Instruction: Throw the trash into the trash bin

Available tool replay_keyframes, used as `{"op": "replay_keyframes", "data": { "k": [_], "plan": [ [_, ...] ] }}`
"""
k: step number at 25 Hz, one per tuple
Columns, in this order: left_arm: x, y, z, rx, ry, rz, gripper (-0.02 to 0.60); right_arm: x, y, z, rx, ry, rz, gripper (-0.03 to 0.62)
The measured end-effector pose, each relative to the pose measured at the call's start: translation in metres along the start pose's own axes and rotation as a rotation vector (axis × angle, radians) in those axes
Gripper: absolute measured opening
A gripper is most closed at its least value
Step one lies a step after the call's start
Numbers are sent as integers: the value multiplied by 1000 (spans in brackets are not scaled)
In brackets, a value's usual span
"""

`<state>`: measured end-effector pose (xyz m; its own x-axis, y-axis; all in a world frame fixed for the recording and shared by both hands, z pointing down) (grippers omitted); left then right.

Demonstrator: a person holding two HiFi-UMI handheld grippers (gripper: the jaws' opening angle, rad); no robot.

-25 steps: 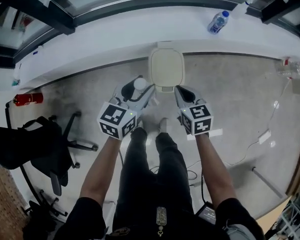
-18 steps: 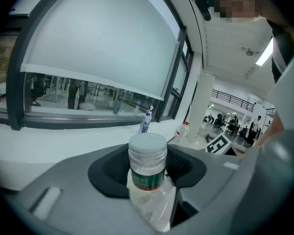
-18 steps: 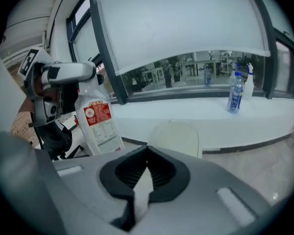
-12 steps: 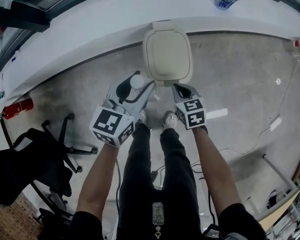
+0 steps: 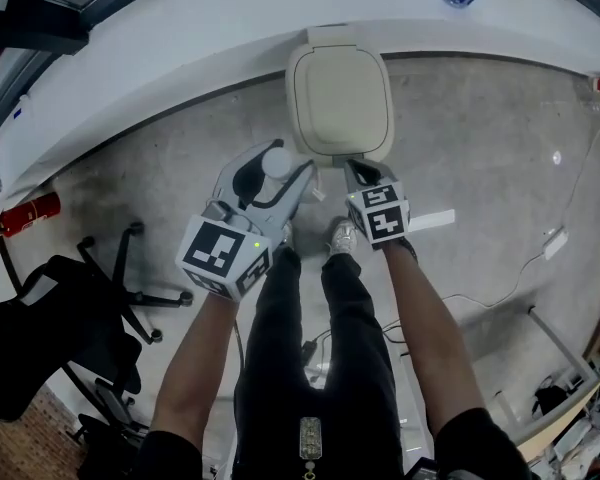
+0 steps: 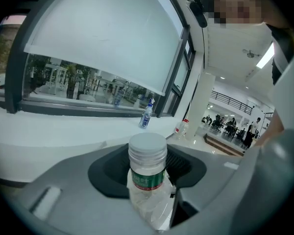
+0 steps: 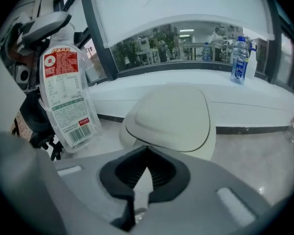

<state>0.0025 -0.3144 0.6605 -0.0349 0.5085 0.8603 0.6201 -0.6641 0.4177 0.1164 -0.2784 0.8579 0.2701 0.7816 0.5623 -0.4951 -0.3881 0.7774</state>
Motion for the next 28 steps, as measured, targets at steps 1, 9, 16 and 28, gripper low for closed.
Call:
{"op": "replay_keyframes", "data": {
  "k": [1,9,16,28],
  "plan": [
    [0,-1,-1,-2,-1,1,204,1,1,1,1,-5,-8,2],
    [0,-4,-14,-30,1,2,204,5,6,0,-4,-41,-34,2],
    [-15,-4,-13,-49,12,43,204,0,-2,1,-24,-27,21,2],
    [-39,69,3,-24,101,107,204,-40,-60,9,-41,28,175,2]
  ]
}}
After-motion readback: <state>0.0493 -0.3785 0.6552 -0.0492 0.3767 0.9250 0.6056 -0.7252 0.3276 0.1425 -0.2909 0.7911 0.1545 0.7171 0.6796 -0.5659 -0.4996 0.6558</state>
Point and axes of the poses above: the fingertips, and each gripper's own axes: y forward along the fingers, z to its right, x out of its underside, the point moved 2 cm from there along -y, backward along the fingers, and after that the axes turned 5 degrees about -x, right-handed, at the moved point
